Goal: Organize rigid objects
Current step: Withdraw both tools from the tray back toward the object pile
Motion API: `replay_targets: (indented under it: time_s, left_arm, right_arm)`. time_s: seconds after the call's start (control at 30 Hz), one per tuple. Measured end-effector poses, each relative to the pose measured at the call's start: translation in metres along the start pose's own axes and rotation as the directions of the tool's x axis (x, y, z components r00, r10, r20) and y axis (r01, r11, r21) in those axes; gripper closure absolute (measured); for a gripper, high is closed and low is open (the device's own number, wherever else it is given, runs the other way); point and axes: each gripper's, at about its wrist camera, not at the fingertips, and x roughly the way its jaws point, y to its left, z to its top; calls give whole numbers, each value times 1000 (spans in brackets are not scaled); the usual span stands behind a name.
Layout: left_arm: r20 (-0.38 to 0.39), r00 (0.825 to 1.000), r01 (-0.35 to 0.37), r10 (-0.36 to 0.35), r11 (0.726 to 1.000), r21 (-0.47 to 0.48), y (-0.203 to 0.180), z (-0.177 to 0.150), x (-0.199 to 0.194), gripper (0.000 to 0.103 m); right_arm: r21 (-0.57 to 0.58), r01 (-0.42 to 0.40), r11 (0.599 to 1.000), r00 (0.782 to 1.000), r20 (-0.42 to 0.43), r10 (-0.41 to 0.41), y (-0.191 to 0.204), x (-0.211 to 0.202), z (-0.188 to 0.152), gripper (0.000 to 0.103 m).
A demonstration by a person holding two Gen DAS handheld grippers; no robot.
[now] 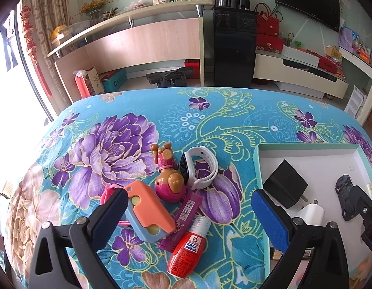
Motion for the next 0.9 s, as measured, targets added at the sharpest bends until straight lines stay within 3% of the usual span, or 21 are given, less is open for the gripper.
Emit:
replay_targets:
  time_s: [0.43, 0.67, 0.9]
  left_arm:
    - [33, 998, -43, 45, 998, -53, 33, -1, -22, 0]
    - [80, 993, -82, 90, 992, -97, 62, -3, -44, 0]
    - [82, 989, -109, 124, 981, -159, 97, -12, -54, 0]
  right_arm:
    - [-48, -16, 999, 999, 38, 18, 14, -5, 0, 7]
    - [-56, -104, 993, 991, 75, 108, 32, -16, 3, 7]
    - [-103, -160, 982, 985, 52, 166, 61, -14, -1, 7]
